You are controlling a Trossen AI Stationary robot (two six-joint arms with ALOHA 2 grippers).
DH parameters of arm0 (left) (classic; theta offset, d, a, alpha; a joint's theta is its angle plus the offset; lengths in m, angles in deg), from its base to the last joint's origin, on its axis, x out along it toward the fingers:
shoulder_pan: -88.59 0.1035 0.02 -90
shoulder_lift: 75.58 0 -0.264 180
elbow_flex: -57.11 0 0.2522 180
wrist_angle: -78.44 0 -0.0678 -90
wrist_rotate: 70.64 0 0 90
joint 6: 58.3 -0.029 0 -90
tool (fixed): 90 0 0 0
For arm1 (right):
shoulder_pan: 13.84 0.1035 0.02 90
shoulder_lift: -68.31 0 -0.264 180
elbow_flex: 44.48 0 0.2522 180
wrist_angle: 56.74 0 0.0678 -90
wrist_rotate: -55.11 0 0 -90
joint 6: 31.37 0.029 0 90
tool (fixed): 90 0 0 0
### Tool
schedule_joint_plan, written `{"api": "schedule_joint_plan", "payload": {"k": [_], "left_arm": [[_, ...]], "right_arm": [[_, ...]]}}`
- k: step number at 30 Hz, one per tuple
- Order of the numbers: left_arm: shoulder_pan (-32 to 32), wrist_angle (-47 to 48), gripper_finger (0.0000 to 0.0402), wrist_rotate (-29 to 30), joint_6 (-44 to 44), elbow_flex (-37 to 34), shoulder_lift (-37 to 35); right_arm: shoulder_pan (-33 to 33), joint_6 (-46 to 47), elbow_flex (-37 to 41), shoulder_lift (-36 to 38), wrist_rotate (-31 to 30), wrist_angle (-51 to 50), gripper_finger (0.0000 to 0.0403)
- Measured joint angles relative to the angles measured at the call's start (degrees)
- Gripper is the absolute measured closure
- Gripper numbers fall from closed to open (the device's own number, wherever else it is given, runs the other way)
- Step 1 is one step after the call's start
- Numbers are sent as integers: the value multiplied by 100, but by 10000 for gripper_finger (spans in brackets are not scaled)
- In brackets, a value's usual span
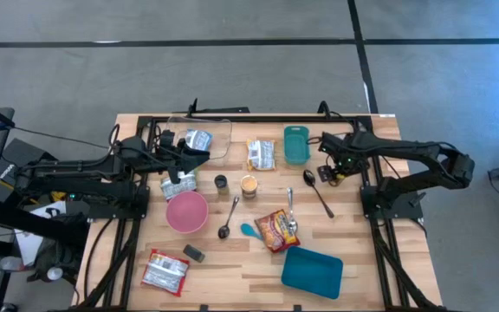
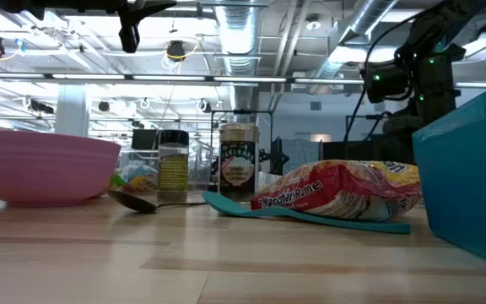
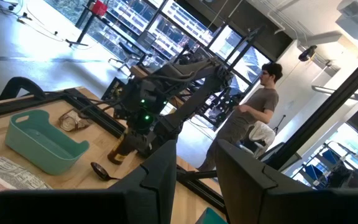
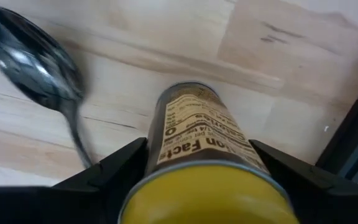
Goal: Pick & Place Food Item
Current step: Put the yellow seasoning bottle into the blue bin
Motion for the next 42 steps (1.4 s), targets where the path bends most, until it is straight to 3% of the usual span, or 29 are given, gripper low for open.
{"api": "schedule_joint_plan", "payload": {"k": [12, 22, 31, 35, 42], "left_arm": [[0, 0, 296, 0, 0, 0, 0], [0, 0, 296, 0, 0, 0, -1], [-2, 0, 296, 0, 0, 0, 1], [0, 0, 296, 0, 0, 0, -1], [-1, 0, 296, 0, 0, 0, 1]], "right_arm": [[11, 0, 9, 0, -2, 184, 136], [11, 0, 7, 4, 0, 182, 205], [11, 0, 9, 2, -2, 181, 182], [11, 0, 8, 4, 0, 179, 206], [11, 0, 7, 4, 0, 181, 208]]}}
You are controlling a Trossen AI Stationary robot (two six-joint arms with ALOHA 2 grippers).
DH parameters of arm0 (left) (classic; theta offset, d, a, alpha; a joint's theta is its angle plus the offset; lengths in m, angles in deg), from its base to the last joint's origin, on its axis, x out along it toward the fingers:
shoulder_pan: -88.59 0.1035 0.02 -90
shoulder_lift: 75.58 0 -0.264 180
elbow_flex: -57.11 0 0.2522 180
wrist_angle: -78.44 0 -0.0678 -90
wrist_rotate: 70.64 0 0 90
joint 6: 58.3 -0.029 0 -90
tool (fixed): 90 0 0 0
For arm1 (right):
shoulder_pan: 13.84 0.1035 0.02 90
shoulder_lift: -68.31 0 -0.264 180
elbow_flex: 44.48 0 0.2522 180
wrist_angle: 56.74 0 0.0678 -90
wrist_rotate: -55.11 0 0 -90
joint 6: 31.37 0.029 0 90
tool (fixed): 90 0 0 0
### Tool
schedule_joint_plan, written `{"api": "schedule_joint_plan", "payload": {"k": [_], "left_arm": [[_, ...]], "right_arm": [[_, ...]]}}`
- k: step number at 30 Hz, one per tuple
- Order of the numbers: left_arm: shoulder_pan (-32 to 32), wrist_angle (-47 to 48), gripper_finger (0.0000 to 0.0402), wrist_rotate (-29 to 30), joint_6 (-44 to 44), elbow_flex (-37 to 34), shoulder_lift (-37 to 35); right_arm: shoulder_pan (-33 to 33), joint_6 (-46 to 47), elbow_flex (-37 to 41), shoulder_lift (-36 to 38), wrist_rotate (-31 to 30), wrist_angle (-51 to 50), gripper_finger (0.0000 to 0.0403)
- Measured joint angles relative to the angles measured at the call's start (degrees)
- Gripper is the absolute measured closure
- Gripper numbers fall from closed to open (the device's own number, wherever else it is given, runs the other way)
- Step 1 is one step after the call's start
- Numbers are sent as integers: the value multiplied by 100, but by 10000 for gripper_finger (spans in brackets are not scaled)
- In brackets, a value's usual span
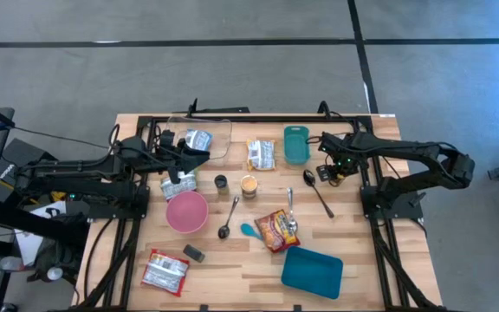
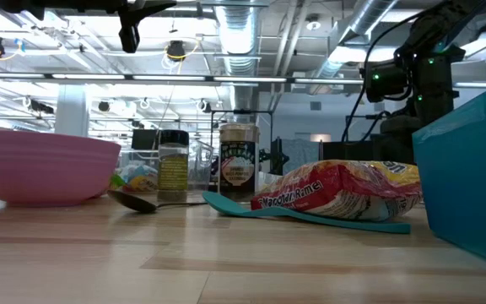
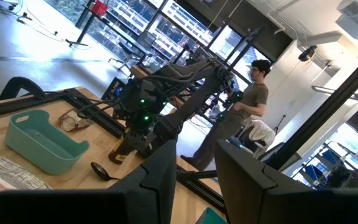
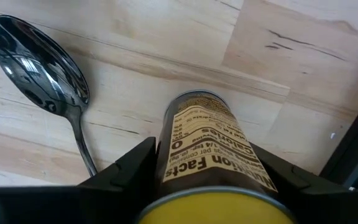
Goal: Pick & Place Food Item
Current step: Put the yellow seasoning bottle into the blue bin
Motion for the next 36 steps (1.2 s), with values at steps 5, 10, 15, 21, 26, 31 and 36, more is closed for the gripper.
{"api": "schedule_joint_plan", "payload": {"k": [5, 10, 15, 21, 26, 31, 36], "left_arm": [[1, 0, 296, 0, 0, 0, 0], [1, 0, 296, 0, 0, 0, 0], [1, 0, 296, 0, 0, 0, 0], [0, 0, 296, 0, 0, 0, 0], [-1, 0, 296, 0, 0, 0, -2], [1, 0, 296, 0, 0, 0, 0], [1, 0, 296, 0, 2, 0, 0]], "right_arm": [[0, 0, 0, 0, 0, 0, 208], [0, 0, 0, 0, 0, 0, 207], [0, 0, 0, 0, 0, 0, 207], [0, 0, 0, 0, 0, 0, 207], [0, -74, -62, -14, 2, -92, 207], [0, -272, -604, -2, 5, -615, 207], [31, -518, -1348, 2, 19, -1307, 207]]}}
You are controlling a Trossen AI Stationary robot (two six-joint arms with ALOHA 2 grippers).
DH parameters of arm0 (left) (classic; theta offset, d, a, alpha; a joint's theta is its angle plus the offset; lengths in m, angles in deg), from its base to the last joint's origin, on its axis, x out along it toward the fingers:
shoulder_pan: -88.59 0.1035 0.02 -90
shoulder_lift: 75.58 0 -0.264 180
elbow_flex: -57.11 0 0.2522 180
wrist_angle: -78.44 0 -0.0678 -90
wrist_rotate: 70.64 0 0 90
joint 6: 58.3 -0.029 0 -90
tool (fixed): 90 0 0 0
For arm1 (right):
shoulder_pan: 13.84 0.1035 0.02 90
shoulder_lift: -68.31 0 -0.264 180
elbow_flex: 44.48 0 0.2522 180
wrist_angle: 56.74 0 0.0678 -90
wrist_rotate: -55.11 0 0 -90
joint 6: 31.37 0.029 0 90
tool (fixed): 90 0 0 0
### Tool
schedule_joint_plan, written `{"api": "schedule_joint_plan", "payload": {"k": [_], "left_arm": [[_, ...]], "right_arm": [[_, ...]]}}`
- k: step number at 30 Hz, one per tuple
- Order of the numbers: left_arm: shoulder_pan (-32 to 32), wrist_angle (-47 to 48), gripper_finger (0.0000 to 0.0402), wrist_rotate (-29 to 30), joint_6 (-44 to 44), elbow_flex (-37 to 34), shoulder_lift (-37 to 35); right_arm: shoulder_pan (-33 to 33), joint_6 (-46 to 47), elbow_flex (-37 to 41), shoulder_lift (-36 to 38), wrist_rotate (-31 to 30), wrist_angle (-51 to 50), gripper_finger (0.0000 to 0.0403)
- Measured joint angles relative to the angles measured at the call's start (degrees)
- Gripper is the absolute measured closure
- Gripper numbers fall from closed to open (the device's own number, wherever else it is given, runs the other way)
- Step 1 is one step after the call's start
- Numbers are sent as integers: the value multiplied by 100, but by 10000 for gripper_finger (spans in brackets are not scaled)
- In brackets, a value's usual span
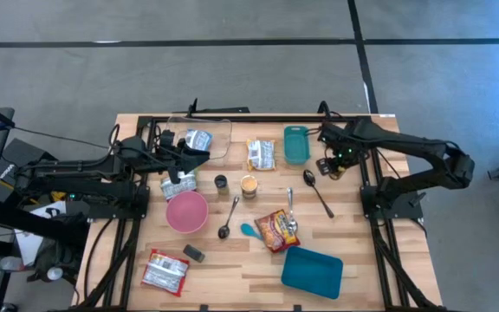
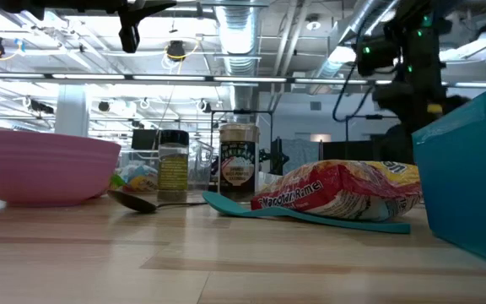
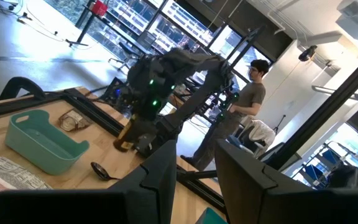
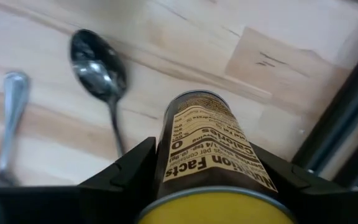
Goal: Pick & Place Food Item
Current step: Put the yellow seasoning bottle into the blue bin
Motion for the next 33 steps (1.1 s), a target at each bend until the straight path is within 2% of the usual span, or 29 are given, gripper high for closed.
{"api": "schedule_joint_plan", "payload": {"k": [6, 19, 26, 33], "left_arm": [[-1, 0, 296, 0, 0, 0, 0], [-2, 0, 296, 0, 0, 0, 0], [-1, 0, 296, 2, 0, 0, 0], [0, 0, 296, 2, 0, 0, 0]], "right_arm": [[323, -146, -1022, 2, 1, -669, 207], [1620, -58, -2957, 4, 1, -755, 206], [2321, 158, -3430, 4, -5, -754, 206], [2881, 321, -3484, 6, -17, -731, 205]]}}
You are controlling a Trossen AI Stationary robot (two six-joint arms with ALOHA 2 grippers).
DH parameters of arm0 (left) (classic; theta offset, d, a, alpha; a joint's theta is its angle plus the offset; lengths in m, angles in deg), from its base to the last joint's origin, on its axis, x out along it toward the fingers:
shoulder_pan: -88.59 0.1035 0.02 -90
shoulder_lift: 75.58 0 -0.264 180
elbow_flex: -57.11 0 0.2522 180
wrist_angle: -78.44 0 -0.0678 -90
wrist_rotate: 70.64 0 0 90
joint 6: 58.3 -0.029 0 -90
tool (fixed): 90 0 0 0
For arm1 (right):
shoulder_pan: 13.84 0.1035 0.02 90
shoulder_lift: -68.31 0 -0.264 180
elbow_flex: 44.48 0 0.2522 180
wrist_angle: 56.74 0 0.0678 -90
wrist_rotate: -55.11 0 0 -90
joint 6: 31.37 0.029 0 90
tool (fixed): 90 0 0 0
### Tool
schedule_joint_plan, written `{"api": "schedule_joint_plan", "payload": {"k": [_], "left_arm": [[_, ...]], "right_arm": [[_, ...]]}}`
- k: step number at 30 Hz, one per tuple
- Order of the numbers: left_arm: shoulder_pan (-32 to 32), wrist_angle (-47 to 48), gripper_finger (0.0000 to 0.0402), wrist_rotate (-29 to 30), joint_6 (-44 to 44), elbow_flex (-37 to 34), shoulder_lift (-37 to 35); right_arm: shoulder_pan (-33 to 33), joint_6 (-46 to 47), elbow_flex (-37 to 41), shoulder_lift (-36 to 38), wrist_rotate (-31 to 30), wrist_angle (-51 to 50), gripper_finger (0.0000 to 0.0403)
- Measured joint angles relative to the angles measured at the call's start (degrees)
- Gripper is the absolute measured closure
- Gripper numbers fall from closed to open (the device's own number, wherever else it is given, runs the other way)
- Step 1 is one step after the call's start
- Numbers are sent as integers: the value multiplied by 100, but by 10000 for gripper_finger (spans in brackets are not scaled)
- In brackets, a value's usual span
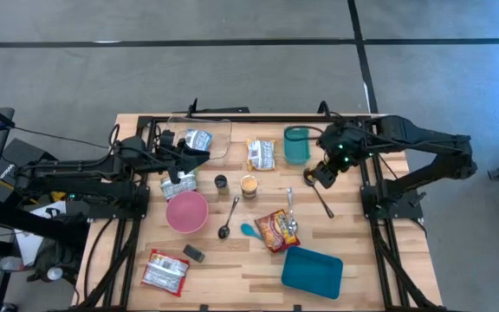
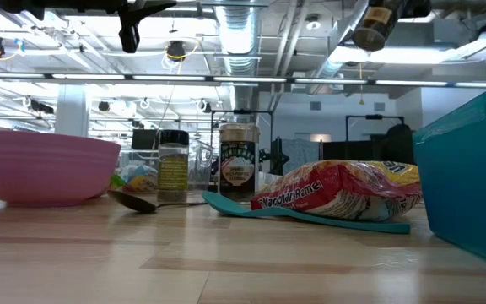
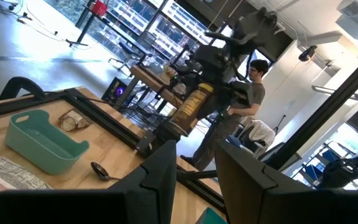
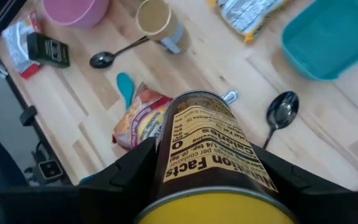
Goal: Pick & Place Food Item
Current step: Put the yellow seasoning bottle into the blue bin
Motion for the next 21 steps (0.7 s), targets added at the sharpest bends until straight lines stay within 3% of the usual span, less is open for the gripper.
{"api": "schedule_joint_plan", "payload": {"k": [21], "left_arm": [[0, -2, 296, 11, 0, 0, 0]], "right_arm": [[2388, 1581, -4, -345, -224, 334, 207]]}}
